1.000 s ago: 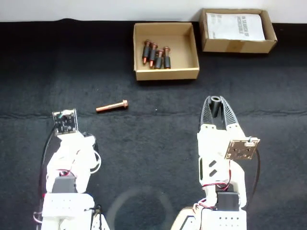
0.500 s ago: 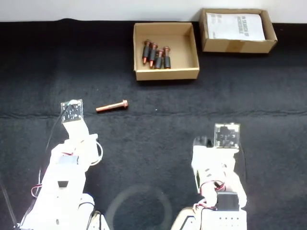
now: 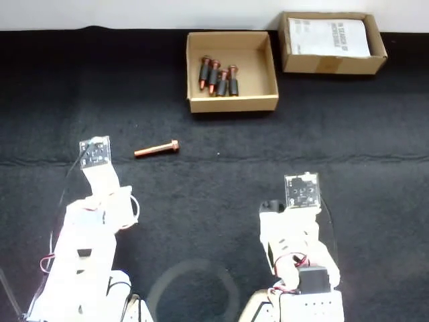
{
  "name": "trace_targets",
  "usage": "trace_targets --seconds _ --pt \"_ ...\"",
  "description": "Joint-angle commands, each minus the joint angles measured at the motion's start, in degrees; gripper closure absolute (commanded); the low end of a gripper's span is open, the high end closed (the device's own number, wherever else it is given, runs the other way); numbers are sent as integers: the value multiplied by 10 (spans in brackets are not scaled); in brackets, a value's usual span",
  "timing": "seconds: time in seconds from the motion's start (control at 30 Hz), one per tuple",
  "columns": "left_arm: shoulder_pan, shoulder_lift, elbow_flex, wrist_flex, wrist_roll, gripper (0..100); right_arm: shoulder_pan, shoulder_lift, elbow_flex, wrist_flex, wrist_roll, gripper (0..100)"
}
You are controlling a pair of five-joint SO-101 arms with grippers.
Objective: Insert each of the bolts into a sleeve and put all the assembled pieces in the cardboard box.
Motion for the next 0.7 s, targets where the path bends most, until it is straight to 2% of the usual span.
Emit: trace_targets --seconds 0.0,0.33,0.57,0.67 --pt "-5 3 -41 60 4 990 -5 72 -35 -9 7 992" --pt "-5 3 -44 66 4 990 -5 430 -262 -10 4 992" --pt "-6 3 -45 66 4 990 -6 603 -359 -7 9 990" --pt "-6 3 -48 66 4 973 -15 653 -376 -5 38 984"
